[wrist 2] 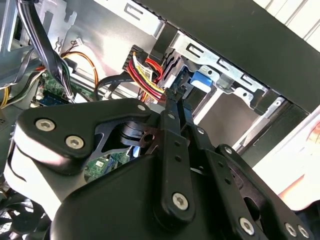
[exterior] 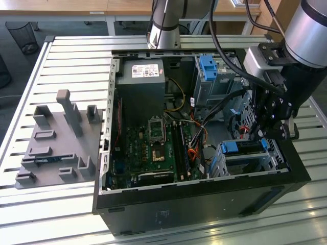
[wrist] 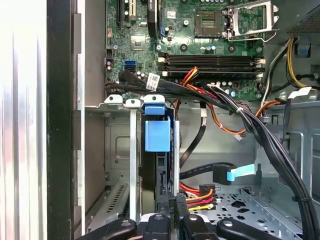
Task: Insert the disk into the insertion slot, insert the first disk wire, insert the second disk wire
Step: 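Insert the first disk wire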
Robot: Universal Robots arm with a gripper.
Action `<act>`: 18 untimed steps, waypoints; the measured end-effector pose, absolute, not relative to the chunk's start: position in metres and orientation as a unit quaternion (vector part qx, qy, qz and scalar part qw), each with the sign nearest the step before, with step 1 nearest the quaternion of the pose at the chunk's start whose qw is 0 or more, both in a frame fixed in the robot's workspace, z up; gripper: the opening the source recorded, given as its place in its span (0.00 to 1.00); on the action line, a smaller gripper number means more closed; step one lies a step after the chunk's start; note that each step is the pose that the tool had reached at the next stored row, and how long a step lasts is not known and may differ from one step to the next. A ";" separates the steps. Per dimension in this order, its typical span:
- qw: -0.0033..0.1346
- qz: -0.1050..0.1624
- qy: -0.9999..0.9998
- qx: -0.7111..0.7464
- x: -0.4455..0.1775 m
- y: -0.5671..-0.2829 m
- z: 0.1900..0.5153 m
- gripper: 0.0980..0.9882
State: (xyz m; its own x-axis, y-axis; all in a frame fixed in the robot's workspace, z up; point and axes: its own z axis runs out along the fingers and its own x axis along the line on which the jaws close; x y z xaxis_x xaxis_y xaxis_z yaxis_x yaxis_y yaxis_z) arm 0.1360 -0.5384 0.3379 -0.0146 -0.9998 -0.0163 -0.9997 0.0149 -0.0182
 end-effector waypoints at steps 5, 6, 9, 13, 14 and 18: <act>0.012 -0.001 0.712 -0.702 0.136 -0.541 0.337 0.07; 0.012 -0.001 0.712 -0.702 0.136 -0.541 0.337 0.07; 0.012 -0.001 0.713 -0.701 0.135 -0.541 0.336 0.07; 0.012 -0.001 0.714 -0.700 0.135 -0.541 0.335 0.07; 0.012 -0.001 0.714 -0.700 0.135 -0.541 0.335 0.07; 0.012 -0.001 0.714 -0.700 0.135 -0.542 0.334 0.07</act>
